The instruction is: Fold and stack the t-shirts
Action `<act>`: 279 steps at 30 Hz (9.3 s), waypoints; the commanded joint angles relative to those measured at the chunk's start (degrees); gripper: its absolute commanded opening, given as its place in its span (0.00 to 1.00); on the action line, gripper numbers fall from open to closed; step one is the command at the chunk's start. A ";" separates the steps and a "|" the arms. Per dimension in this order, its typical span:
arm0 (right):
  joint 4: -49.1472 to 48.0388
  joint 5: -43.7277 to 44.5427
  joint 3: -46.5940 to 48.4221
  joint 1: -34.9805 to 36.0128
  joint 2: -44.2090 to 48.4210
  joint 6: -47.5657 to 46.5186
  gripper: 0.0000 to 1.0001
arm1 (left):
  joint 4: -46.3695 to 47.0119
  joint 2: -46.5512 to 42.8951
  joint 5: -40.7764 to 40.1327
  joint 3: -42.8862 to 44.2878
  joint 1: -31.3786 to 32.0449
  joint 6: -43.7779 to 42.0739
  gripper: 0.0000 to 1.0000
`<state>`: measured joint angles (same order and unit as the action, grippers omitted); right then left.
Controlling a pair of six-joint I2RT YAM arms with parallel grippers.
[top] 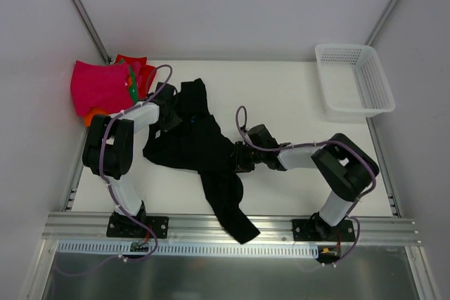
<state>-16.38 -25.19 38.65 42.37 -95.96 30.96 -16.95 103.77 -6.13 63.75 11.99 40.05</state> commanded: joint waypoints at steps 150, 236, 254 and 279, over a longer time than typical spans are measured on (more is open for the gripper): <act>35.19 35.39 5.82 -12.84 29.70 -15.58 0.97 | -20.47 -35.30 -18.90 -15.76 73.68 18.02 0.00; 36.33 30.64 5.99 -15.83 28.02 -17.07 0.00 | 4.13 19.36 19.75 18.59 5.68 -9.02 0.00; 37.83 31.52 7.93 -17.06 27.59 -17.78 0.01 | -5.55 28.10 28.02 40.86 -7.25 -9.02 0.00; 34.31 28.71 16.46 -21.01 10.36 -18.13 0.00 | -3.09 -15.78 4.13 -5.63 13.05 -13.68 0.00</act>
<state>18.79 4.80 54.11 21.82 -85.95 13.13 -18.74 90.19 3.42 62.52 22.61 27.20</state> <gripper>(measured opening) 0.009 0.007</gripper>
